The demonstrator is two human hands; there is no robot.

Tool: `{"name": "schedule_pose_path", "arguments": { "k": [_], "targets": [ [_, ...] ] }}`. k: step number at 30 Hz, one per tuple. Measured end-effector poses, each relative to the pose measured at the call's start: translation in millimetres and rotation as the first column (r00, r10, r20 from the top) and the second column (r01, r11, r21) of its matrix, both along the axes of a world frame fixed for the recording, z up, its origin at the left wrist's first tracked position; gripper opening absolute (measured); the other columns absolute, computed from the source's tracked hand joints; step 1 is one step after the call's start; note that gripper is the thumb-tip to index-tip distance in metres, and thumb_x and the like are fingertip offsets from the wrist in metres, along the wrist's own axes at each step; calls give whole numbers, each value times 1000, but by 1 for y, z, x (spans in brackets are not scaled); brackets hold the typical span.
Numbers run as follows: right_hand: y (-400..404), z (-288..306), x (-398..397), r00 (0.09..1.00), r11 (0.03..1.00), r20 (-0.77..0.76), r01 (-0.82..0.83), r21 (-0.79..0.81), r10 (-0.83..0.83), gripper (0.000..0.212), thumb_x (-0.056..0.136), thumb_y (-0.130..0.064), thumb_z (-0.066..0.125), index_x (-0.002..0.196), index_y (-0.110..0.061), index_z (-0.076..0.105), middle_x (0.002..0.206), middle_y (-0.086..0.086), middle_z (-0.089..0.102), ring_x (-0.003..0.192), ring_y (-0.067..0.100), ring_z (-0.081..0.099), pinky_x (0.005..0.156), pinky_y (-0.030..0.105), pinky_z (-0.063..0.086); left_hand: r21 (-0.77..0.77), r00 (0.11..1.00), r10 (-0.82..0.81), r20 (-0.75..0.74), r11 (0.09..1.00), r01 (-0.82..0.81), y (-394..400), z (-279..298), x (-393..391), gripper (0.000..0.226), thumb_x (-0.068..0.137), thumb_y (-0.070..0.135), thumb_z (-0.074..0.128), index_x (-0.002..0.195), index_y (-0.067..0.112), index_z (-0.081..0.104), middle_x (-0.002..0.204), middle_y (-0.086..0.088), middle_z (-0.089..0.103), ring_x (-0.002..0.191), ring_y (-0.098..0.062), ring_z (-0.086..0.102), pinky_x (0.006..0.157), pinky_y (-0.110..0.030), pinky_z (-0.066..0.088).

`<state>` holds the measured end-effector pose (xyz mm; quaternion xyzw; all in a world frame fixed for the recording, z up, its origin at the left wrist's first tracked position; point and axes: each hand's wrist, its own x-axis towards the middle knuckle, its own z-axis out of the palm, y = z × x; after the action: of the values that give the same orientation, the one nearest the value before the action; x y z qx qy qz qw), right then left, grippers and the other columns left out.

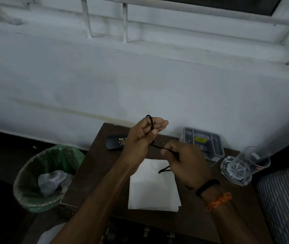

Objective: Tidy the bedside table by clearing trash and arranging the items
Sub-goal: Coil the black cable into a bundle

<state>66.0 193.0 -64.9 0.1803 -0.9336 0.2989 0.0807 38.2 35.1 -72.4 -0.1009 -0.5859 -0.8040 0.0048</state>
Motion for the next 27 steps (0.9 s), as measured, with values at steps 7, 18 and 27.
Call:
{"name": "schedule_pose_path", "arguments": {
  "k": [7,18,27],
  "targets": [
    [13,9,4,992,997,-108,-61,56,67,15,91,-18,57,78,-21,63,70,-10,61,63,5,54,58,28,46,209,976,-119,182,975,80,-6,6,-4,32,99,-9,35,127,-4,50,125,-23,63,116,-35,63,100,-42,52],
    [18,6,4,980,992,-155,-122,41,127,14,92,-20,56,79,-20,63,71,-9,60,63,9,53,56,37,46,-116,978,-172,120,976,186,-14,-2,-1,33,96,-11,43,128,-7,50,127,-25,62,117,-32,62,102,-44,49],
    [22,7,-4,953,999,-300,-35,31,43,13,94,-26,57,88,-20,67,82,-6,62,69,12,57,60,34,48,-508,920,-393,6,791,341,-10,-6,10,27,100,-3,41,118,7,58,103,17,68,90,4,62,74,-4,41]
  ]
}}
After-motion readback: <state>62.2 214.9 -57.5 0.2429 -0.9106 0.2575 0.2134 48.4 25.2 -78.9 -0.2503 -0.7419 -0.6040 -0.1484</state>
